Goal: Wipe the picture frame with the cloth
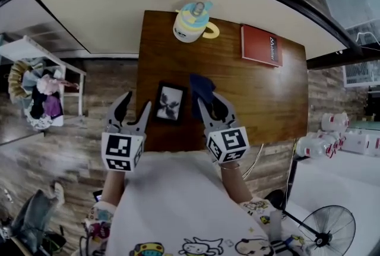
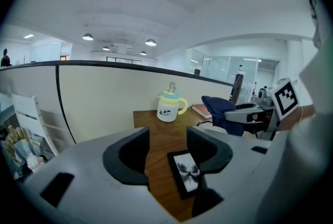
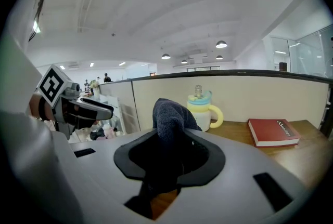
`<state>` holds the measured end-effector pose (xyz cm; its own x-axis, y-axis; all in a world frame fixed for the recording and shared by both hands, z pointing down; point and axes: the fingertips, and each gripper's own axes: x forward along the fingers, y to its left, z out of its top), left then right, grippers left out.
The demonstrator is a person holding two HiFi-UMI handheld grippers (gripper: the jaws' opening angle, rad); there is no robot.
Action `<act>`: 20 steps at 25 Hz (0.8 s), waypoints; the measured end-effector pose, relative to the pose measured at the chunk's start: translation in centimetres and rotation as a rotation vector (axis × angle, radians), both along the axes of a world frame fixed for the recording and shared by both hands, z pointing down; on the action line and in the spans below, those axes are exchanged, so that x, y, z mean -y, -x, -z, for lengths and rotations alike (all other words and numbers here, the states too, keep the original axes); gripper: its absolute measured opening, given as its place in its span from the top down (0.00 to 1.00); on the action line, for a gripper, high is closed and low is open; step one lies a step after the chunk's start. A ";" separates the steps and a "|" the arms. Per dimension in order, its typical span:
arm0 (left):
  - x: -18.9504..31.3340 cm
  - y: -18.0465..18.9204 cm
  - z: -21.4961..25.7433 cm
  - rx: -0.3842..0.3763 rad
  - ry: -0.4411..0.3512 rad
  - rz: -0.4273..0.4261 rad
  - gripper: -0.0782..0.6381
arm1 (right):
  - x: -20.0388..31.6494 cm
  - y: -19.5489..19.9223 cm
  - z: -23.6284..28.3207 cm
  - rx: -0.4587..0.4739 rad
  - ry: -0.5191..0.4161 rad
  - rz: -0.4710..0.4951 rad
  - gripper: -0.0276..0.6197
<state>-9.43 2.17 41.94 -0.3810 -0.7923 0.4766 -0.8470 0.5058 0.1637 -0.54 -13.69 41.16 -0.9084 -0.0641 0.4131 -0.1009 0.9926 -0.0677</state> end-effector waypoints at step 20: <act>2.2 -2.1 -6.5 -0.116 0.082 -0.166 0.61 | 0.2 -0.2 -5.9 -0.097 0.066 -0.071 0.81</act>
<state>-7.28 -0.07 48.45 -0.1874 -0.7962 0.5752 -0.8977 0.3765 0.2288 -0.36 -13.87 47.04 -0.8581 -0.0970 0.5042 -0.1802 0.9764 -0.1188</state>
